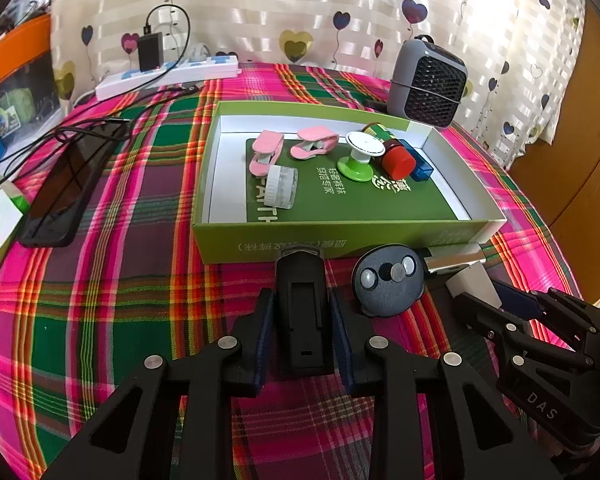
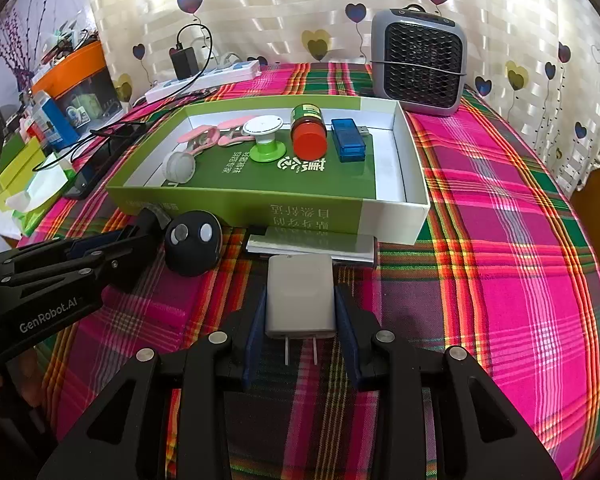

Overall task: Organize rigid objects
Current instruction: 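Grasp the black rectangular case with the left tool while the right tool holds the charger, then lift the black case with the left tool while the right tool lifts the charger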

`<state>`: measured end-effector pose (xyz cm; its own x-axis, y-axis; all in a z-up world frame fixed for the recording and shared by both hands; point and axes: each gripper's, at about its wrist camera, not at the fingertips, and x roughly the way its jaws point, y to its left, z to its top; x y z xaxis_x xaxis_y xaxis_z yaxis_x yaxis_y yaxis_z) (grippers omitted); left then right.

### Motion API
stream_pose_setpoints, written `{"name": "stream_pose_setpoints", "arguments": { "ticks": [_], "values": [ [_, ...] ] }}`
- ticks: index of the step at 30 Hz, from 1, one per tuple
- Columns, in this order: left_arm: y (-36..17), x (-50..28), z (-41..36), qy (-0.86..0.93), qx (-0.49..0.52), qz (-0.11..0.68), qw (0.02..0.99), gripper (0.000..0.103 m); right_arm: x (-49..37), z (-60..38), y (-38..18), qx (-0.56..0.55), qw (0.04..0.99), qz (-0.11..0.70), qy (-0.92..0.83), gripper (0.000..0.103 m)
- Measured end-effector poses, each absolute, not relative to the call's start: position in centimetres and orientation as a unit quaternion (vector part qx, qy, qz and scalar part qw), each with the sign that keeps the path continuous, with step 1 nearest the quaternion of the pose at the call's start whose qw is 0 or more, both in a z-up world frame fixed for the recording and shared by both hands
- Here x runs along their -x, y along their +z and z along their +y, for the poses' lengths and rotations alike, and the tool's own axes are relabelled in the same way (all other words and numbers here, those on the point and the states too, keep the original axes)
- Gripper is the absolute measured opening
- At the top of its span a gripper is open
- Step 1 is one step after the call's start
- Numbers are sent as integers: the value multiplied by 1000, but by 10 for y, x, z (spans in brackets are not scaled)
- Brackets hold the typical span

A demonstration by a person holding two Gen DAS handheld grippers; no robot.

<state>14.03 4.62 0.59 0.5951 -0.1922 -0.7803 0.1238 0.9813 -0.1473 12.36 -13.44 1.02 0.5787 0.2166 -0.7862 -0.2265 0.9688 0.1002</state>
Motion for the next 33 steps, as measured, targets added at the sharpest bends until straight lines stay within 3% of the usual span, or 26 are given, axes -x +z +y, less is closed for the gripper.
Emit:
{"name": "stream_pose_setpoints", "arguments": {
  "ticks": [33],
  "values": [
    [12,-127,45,-89,37,434,896,26,-122,-136,12,10,891,436,126,35]
  ]
}}
